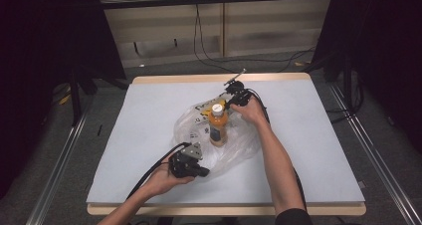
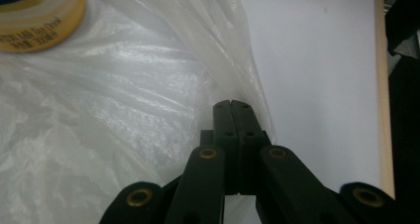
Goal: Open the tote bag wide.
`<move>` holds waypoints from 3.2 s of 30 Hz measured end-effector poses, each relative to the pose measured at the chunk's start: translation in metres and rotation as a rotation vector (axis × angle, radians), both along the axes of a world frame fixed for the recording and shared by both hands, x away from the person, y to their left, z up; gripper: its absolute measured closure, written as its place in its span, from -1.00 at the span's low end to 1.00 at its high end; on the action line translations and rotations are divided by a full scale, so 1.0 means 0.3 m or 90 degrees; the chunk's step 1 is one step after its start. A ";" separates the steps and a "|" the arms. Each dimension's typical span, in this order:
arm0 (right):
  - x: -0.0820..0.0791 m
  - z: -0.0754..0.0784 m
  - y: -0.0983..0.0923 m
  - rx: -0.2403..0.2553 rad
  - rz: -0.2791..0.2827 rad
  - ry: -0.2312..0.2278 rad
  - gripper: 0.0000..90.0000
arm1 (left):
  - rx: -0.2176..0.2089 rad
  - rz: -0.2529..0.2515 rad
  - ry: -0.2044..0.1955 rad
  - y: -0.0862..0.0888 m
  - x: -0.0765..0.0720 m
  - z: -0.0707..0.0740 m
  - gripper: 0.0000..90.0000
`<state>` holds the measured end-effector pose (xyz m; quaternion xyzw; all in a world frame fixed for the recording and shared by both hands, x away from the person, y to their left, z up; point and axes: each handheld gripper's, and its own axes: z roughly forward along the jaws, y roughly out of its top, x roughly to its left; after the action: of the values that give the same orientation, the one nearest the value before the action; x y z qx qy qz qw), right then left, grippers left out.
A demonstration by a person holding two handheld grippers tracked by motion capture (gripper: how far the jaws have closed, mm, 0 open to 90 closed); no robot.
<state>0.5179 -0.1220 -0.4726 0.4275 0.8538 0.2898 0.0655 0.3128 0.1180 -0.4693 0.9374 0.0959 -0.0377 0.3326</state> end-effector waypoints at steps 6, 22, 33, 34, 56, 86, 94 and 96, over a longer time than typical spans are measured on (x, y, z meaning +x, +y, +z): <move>-0.013 0.019 -0.031 0.081 0.005 -0.006 1.00 | -0.025 0.037 0.021 0.005 0.028 -0.012 1.00; -0.112 0.139 -0.086 0.134 0.043 -0.064 1.00 | -0.163 0.097 0.010 0.048 0.054 0.047 1.00; -0.160 0.162 -0.106 0.151 0.092 -0.065 1.00 | -0.191 0.136 -0.011 0.086 0.090 0.063 1.00; -0.167 0.159 -0.108 0.144 0.091 -0.073 1.00 | -0.196 0.142 -0.009 0.090 0.094 0.061 1.00; -0.419 0.249 -0.247 0.219 0.011 -0.237 0.42 | -0.289 0.257 -0.113 0.246 0.068 0.144 0.22; -0.851 0.196 -0.462 0.247 -0.109 -0.334 -0.93 | -0.271 0.395 -0.152 0.456 -0.072 0.117 -0.94; -0.935 0.131 -0.499 0.229 -0.121 -0.304 -0.89 | -0.277 0.414 -0.151 0.515 -0.126 0.068 -0.94; -0.949 0.114 -0.516 0.238 -0.134 -0.305 -0.89 | -0.270 0.422 -0.162 0.529 -0.135 0.064 -0.94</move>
<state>0.2333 -0.2767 -0.4383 0.4378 0.6969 0.5260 0.2146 0.2723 0.2768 -0.4501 0.7637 0.3410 0.1691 0.5215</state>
